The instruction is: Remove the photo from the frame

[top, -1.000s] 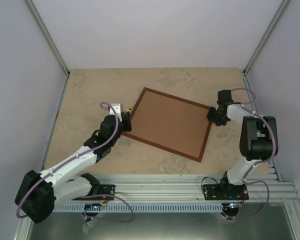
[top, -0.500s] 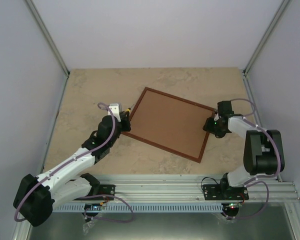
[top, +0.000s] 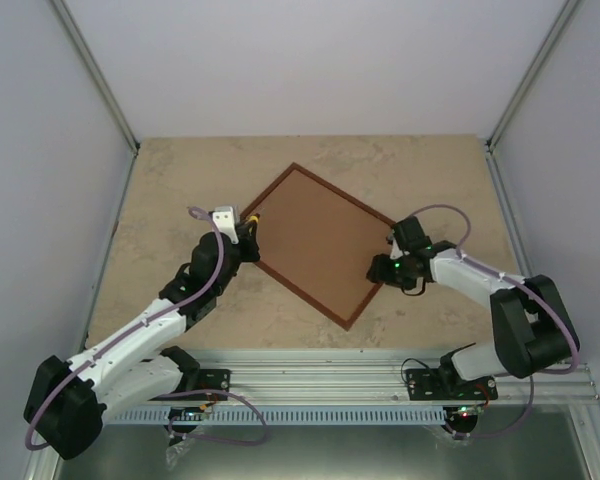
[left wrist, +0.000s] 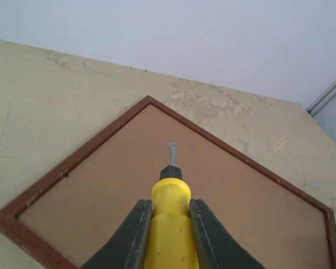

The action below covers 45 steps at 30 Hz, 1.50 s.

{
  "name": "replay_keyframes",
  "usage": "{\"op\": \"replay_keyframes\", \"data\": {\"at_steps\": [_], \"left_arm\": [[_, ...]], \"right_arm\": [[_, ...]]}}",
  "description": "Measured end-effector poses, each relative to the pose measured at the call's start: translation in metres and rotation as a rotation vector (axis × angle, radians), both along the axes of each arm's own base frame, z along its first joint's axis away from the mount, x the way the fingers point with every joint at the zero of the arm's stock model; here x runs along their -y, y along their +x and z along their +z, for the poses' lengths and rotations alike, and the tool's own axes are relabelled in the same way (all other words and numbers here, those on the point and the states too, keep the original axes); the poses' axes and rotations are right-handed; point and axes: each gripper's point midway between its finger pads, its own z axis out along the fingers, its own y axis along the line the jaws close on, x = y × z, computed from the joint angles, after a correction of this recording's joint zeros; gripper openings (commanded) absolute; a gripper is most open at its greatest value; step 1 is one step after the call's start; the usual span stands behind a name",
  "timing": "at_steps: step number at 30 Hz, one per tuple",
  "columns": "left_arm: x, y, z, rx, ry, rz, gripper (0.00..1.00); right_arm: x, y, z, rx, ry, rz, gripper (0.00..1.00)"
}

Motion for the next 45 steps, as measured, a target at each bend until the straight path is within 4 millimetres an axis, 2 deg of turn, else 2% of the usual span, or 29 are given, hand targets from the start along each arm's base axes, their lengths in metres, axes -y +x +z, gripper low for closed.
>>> {"op": "replay_keyframes", "data": {"at_steps": [5, 11, 14, 18, 24, 27, 29, 32, 37, 41, 45], "left_arm": [[-0.003, 0.0, 0.002, 0.003, -0.012, 0.016, 0.0], [-0.007, 0.001, -0.003, -0.015, -0.011, 0.043, 0.0], [-0.008, 0.002, -0.008, -0.034, -0.011, 0.053, 0.0], [-0.014, 0.007, -0.019, -0.068, -0.011, 0.082, 0.0], [-0.022, 0.011, -0.023, -0.087, -0.021, 0.109, 0.0], [-0.022, 0.011, -0.023, -0.088, -0.025, 0.109, 0.0], [-0.021, 0.011, -0.024, -0.089, -0.026, 0.107, 0.0], [-0.021, 0.011, -0.024, -0.092, -0.028, 0.105, 0.0], [-0.02, 0.011, -0.025, -0.095, -0.03, 0.096, 0.0], [-0.018, 0.01, -0.025, -0.098, -0.032, 0.089, 0.0], [-0.018, 0.011, -0.026, -0.099, -0.031, 0.089, 0.0]], "right_arm": [[-0.051, -0.019, 0.002, -0.011, 0.033, 0.124, 0.63], [-0.128, -0.026, 0.006, -0.013, 0.056, 0.32, 0.62], [-0.152, -0.028, 0.013, 0.007, 0.072, 0.393, 0.62], [-0.166, -0.017, 0.036, 0.063, 0.073, 0.449, 0.63], [-0.16, 0.016, 0.07, 0.163, 0.012, 0.489, 0.62], [-0.139, 0.053, 0.081, 0.212, -0.026, 0.454, 0.62], [-0.124, 0.076, 0.082, 0.235, -0.055, 0.432, 0.61], [-0.103, 0.112, 0.078, 0.252, -0.092, 0.394, 0.59], [-0.081, 0.157, 0.06, 0.252, -0.123, 0.348, 0.56], [-0.077, 0.193, 0.045, 0.261, -0.132, 0.336, 0.55], [-0.08, 0.217, 0.027, 0.267, -0.132, 0.346, 0.52]]}}
